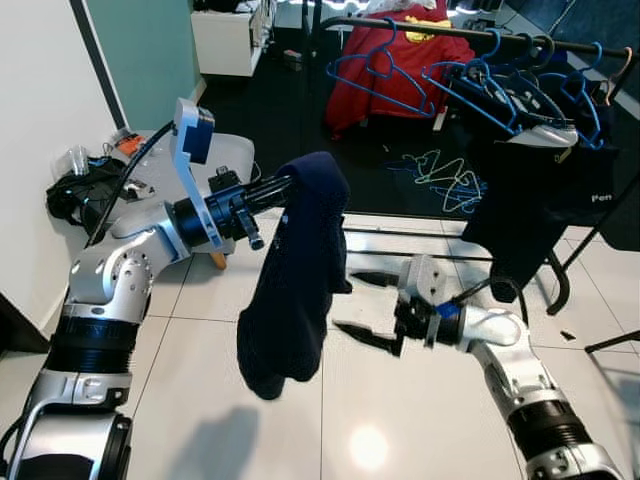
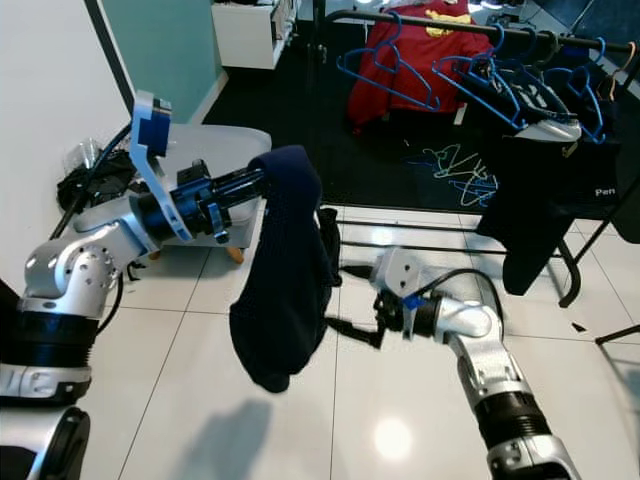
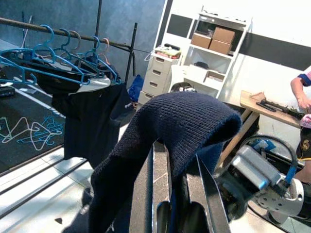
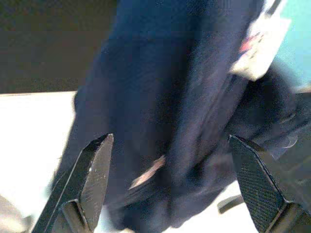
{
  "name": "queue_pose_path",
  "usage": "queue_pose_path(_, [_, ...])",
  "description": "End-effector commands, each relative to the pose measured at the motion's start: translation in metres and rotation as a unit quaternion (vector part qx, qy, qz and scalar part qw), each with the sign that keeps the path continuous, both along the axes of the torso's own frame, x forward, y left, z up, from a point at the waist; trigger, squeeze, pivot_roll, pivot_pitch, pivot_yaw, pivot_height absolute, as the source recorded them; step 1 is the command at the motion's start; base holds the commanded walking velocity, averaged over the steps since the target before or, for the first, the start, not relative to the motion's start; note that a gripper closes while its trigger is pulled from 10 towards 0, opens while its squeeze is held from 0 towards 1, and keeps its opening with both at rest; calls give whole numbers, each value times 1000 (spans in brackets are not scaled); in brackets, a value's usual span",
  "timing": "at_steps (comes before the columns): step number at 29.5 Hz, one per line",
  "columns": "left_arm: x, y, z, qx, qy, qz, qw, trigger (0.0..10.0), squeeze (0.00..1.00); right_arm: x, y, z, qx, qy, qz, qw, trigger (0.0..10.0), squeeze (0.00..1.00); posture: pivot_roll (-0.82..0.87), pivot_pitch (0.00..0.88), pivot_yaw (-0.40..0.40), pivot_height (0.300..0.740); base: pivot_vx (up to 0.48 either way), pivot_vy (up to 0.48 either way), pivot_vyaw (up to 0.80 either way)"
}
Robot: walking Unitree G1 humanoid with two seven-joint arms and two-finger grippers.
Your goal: Hang hanger
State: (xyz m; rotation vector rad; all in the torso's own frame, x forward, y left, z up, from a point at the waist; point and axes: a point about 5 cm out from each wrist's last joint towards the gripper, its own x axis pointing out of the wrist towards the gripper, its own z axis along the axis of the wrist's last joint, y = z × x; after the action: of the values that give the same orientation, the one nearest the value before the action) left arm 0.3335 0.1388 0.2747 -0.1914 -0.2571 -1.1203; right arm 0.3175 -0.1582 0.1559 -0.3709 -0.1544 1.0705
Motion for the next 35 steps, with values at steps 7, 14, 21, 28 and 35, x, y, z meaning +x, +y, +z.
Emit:
queue_pose_path(7, [-1, -2, 10, -12, -23, -6, 1000, 0, 0, 0, -2, 4, 12, -28, -12, 999, 10000, 0, -54, 129, -24, 740, 0, 0, 0])
queue_pose_path(14, [-3, -5, 15, -21, -27, -15, 999, 0, 0, -4, 8, -15, -11, 31, 36, 999, 0, 0, -50, 120, -24, 740, 0, 0, 0])
queue_pose_path(21, [-7, -5, 26, -37, -37, -28, 998, 0, 0, 1, 9, -34, -48, 94, 67, 992, 0, 0, -44, 113, -30, 740, 0, 0, 0])
queue_pose_path(28, [-7, -5, 29, -42, -42, -28, 998, 0, 0, 12, 6, -28, -55, 79, 32, 995, 0, 0, -45, 118, -34, 740, 0, 0, 0])
queue_pose_path(35, [-6, -3, 29, -41, -44, -23, 998, 0, 0, 17, 3, -19, -47, 58, 16, 997, 0, 0, -46, 123, -34, 740, 0, 0, 0])
